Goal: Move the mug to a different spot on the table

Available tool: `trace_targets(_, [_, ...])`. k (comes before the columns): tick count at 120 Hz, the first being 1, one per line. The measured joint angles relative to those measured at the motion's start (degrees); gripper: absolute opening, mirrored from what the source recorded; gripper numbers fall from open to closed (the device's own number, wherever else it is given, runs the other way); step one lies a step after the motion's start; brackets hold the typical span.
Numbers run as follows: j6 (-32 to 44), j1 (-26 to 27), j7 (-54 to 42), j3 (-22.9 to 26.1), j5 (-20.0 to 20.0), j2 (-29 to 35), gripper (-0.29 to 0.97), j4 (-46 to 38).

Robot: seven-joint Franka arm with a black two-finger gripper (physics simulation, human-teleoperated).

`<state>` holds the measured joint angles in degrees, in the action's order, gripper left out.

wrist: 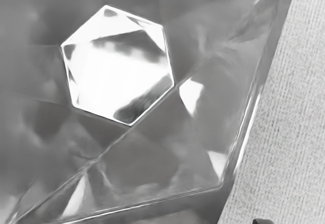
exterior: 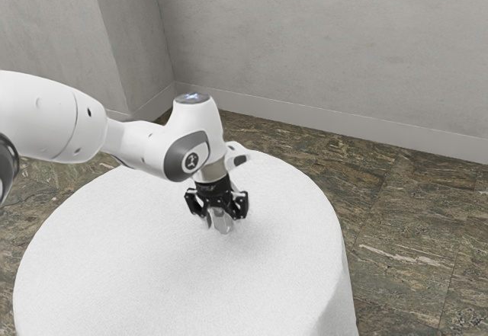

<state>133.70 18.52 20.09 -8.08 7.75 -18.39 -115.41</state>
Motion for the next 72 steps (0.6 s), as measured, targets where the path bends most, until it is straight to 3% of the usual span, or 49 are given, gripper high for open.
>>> trace_targets(41, [4.6, -0.6, 0.3, 0.1, 0.0, -1.5, 0.26, -1.0])
trace_targets(72, [10.3, -0.6, 0.5, 0.1, 0.0, -1.9, 0.22, -2.9])
